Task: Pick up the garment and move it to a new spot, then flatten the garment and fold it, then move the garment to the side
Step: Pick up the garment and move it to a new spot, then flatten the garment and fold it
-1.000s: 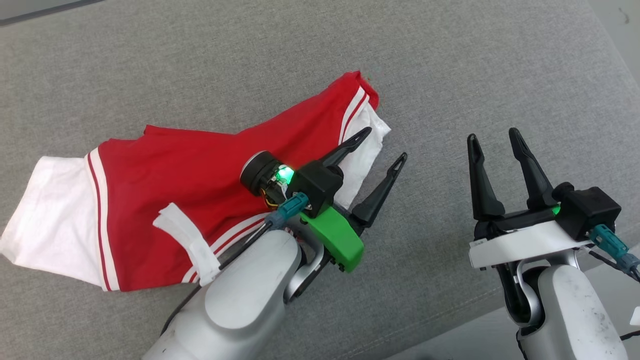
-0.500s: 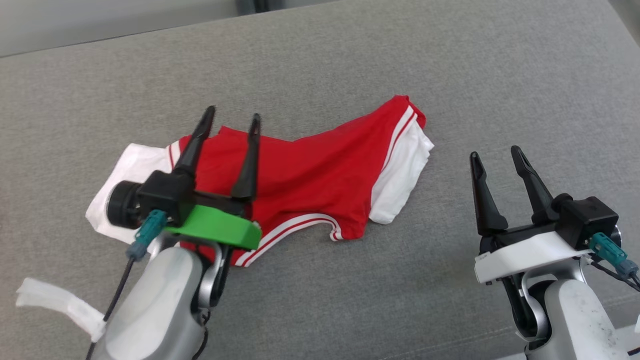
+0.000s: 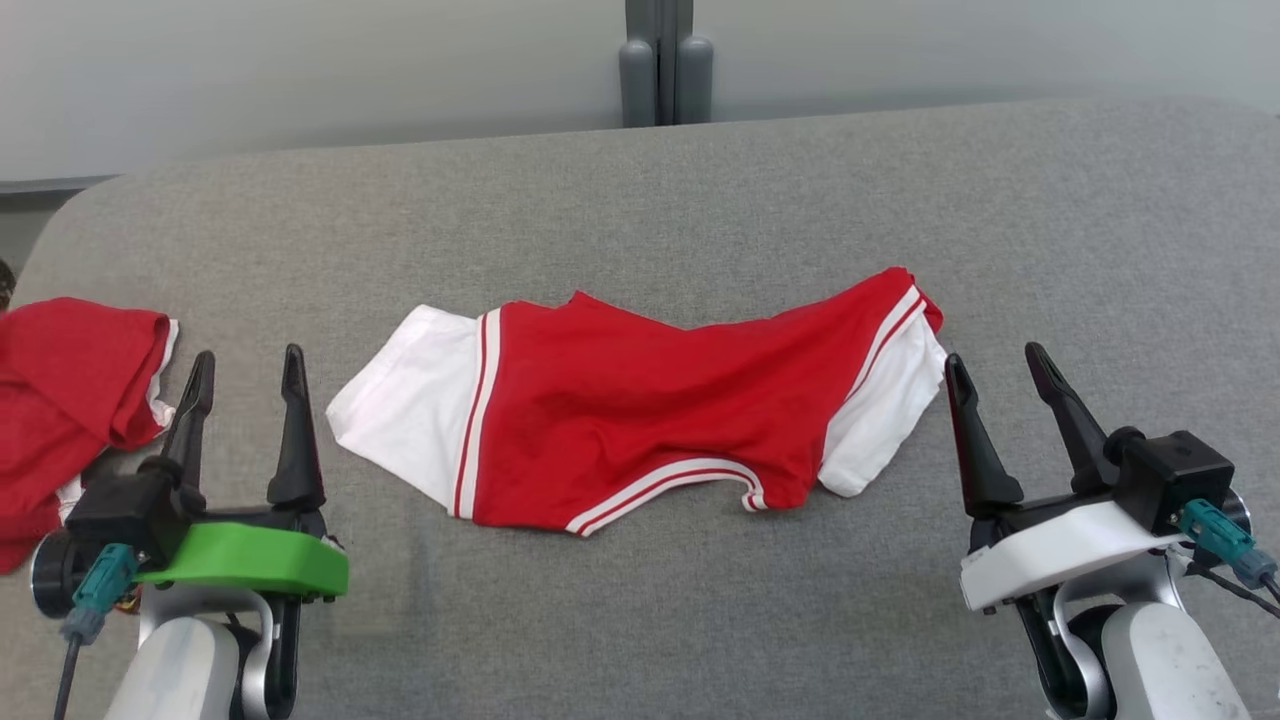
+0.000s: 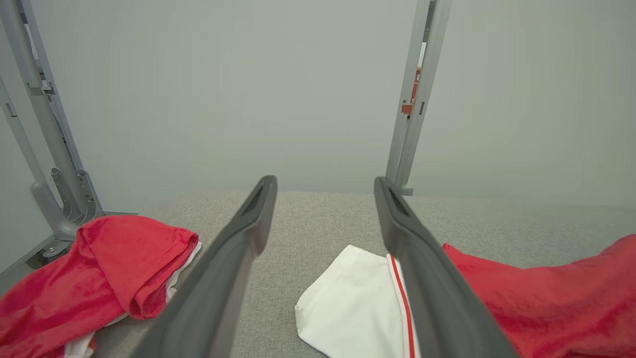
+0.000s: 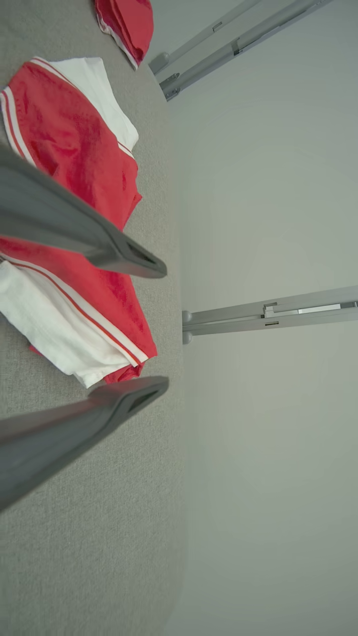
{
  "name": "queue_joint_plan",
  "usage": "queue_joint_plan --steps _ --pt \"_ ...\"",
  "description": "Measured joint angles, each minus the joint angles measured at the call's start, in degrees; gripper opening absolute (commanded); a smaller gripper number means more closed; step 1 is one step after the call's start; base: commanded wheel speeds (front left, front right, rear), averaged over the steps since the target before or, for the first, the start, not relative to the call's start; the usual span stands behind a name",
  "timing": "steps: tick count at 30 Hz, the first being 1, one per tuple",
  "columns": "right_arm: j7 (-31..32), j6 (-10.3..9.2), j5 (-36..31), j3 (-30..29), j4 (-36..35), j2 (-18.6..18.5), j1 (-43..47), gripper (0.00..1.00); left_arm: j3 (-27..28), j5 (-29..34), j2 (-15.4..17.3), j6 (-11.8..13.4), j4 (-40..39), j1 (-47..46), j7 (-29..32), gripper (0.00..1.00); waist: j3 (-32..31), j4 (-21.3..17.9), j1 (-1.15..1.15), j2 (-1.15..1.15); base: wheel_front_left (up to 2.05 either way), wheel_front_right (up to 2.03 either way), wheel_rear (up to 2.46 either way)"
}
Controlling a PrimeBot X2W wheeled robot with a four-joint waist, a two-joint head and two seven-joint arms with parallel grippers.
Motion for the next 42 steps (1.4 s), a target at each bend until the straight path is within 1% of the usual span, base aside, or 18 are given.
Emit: queue_joint_plan --steps 5,17,37,40,42 --pt "0.7 0.00 -0.1 -0.4 -0.4 -0.1 2.2 1.00 0.0 0.8 -0.5 -1.0 0.9 2.7 0.0 1.00 -2.0 0.3 0.00 0.00 0.00 0.00 0.00" --pt "2.5 0.00 -0.3 -1.9 -2.2 0.3 6.4 1.00 -0.7 2.1 -1.1 -2.0 2.7 5.6 0.0 1.00 -4.3 -0.3 0.00 0.00 0.00 0.00 0.00" --pt "2.8 0.00 -0.3 -2.2 -2.8 0.8 6.8 1.00 -0.7 2.5 -1.1 -2.0 2.8 5.8 0.0 1.00 -4.0 -0.5 0.00 0.00 0.00 0.00 0.00" --pt "3.3 0.00 -0.5 -0.5 -2.6 0.6 6.6 1.00 -0.8 2.6 -1.1 -1.9 2.5 5.6 0.0 1.00 -3.3 -0.3 0.00 0.00 0.00 0.00 0.00" --pt "3.8 0.00 -0.5 1.9 -2.1 0.1 6.0 1.00 -1.0 2.8 -1.1 -1.9 2.0 4.7 0.0 1.00 -2.4 -0.1 0.00 0.00 0.00 0.00 0.00"
